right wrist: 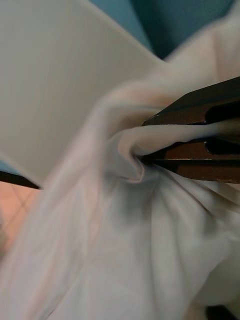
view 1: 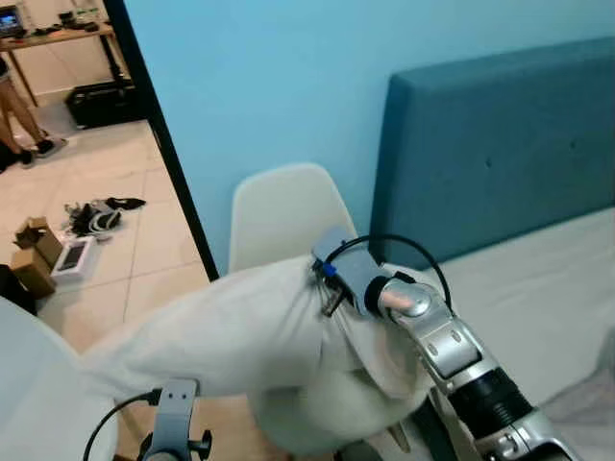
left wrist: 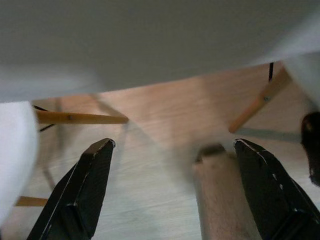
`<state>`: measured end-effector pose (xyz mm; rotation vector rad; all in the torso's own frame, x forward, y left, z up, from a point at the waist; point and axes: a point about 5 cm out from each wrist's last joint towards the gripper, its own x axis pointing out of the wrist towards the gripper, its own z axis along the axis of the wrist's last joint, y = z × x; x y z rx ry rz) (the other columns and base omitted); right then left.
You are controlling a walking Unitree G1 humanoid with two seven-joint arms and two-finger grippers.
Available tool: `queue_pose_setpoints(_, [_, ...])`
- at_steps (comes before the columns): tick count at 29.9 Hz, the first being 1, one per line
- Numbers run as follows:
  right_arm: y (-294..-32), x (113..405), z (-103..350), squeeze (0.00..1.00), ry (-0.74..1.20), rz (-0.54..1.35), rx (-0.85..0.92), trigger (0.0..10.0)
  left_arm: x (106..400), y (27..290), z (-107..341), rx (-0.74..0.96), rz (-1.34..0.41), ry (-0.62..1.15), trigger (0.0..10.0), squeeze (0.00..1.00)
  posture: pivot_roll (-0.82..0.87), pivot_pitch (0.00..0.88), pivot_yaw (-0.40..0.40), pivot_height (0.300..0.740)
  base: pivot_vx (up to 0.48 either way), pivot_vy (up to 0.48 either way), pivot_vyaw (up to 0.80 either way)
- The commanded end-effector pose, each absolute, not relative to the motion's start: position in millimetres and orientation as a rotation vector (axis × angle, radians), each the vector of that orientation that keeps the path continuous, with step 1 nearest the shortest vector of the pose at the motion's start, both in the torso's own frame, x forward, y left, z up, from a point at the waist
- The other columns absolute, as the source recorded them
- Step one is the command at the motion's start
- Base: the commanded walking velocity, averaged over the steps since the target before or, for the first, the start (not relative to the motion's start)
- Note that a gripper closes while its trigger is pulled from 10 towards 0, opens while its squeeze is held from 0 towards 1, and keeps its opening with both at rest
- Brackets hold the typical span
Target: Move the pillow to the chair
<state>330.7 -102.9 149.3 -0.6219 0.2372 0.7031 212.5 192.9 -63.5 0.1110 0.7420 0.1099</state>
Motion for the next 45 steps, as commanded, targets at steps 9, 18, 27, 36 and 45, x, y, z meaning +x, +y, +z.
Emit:
queue_pose_setpoints(9, [-120,329,124,0.0,0.416,0.631,-0.658,10.0,203,200,-68,0.13,0.116,0.774,10.0,0.0,-0.22,0.117,0.082,0.57,0.0,0.0,0.0])
queue_pose_setpoints(18, [-144,346,125,0.0,0.412,0.39,-0.647,10.0,201,200,-69,0.134,0.112,0.778,10.0,0.0,-0.22,0.12,0.083,0.57,0.0,0.0,0.0])
queue_pose_setpoints(27, [-137,358,129,0.0,0.316,0.334,-0.525,10.0,200,200,-70,0.138,0.111,0.781,10.0,0.0,-0.21,0.119,0.08,0.57,0.0,0.0,0.0])
queue_pose_setpoints(36, [-89,349,101,0.0,0.323,0.571,-0.477,10.0,200,202,-69,0.148,0.122,0.774,10.0,0.0,-0.2,0.123,0.074,0.57,0.0,0.0,0.0])
queue_pose_setpoints(45, [-62,355,89,1.0,0.335,0.59,-0.385,10.0,203,207,-66,0.167,0.154,0.748,10.0,0.0,-0.18,0.132,0.065,0.57,0.0,0.0,0.0])
